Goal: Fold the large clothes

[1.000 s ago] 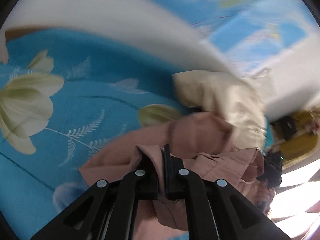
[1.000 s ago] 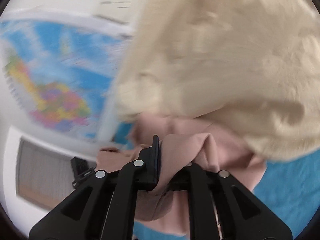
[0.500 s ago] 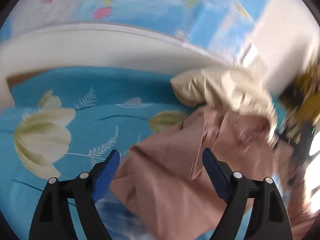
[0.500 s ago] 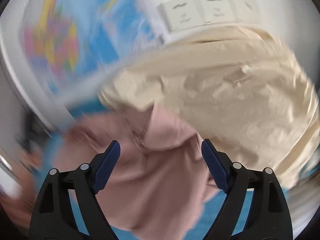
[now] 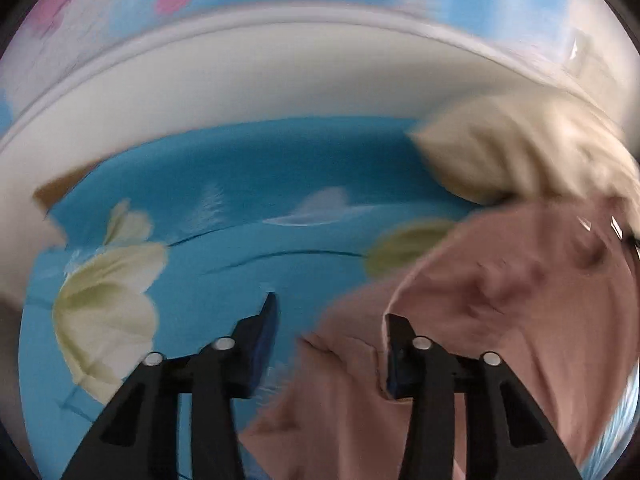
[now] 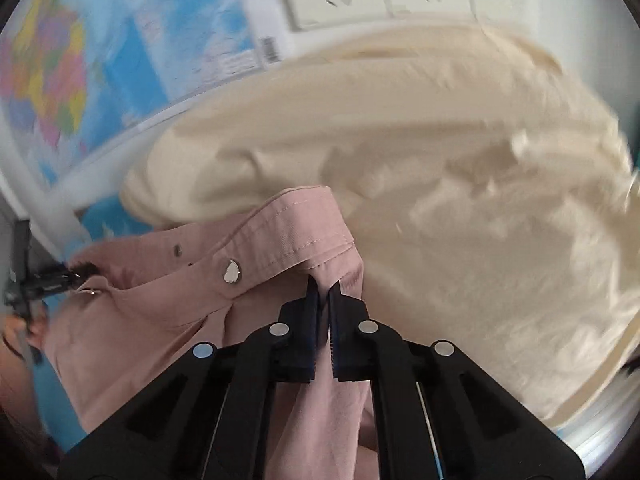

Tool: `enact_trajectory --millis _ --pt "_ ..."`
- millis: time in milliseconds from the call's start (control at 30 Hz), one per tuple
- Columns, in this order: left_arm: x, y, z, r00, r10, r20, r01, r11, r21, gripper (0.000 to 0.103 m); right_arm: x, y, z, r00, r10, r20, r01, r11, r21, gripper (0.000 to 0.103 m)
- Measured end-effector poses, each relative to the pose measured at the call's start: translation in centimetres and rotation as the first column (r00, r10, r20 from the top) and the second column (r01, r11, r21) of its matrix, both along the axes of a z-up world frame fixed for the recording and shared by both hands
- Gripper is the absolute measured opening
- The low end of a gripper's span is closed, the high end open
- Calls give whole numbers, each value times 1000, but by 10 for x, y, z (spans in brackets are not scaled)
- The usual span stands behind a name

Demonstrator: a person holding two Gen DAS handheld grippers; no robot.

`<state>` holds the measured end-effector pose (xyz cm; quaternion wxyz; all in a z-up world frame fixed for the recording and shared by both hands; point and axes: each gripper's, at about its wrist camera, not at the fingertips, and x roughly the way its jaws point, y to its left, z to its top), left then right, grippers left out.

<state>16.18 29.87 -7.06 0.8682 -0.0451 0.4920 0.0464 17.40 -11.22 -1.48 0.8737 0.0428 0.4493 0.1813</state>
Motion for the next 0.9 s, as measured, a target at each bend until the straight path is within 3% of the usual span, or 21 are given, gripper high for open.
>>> enact_trajectory --millis 100,167,200,267,333,433,533,600,667,767,833,867,900 --pt "-3 6 -4 1000 25 -16 -26 998 -49 64 1 0 -16 998 -5 -61 2 999 -50 24" --pt "-21 12 3 999 23 23 -22 997 -73 77 -11 -11 -3 999 -10 -35 10 1000 -5 52" --pt "-33 16 7 999 19 44 -15 995 -98 82 -22 -19 8 1000 -7 -12 7 1000 17 74" --pt "-62 25 15 995 6 99 9 989 -146 84 -44 -32 25 999 -6 42 4 999 35 77" --pt "-94 33 19 989 -22 149 51 980 -194 87 -69 -51 31 999 19 44 -23 995 98 88" --pt "-128 38 19 983 -27 182 71 967 -245 94 -108 -77 11 998 47 -50 -33 968 247 90" --pt "-144 43 11 986 -8 165 57 953 -296 95 -134 -71 -20 989 63 -135 -22 958 287 91" --pt "-147 36 5 989 -48 137 86 955 -283 95 -143 -58 -32 987 66 -150 -22 961 276 91" --pt "-149 28 -2 984 -130 125 163 935 -314 95 -141 -52 -46 982 61 -180 -5 956 293 91" --pt "-158 19 -14 976 -182 117 211 921 -326 96 -134 -42 -54 978 78 -194 -4 936 352 94" --pt "-162 15 -26 975 -202 95 223 898 -380 96 -131 -34 -54 982 81 -170 -15 934 358 94" --pt "-163 13 -32 975 -205 84 222 889 -401 96 -130 -32 -53 983 85 -166 -19 932 361 94" --pt "-164 11 -34 975 -204 93 224 889 -399 96 -127 -29 -53 983 84 -162 -20 931 366 86"
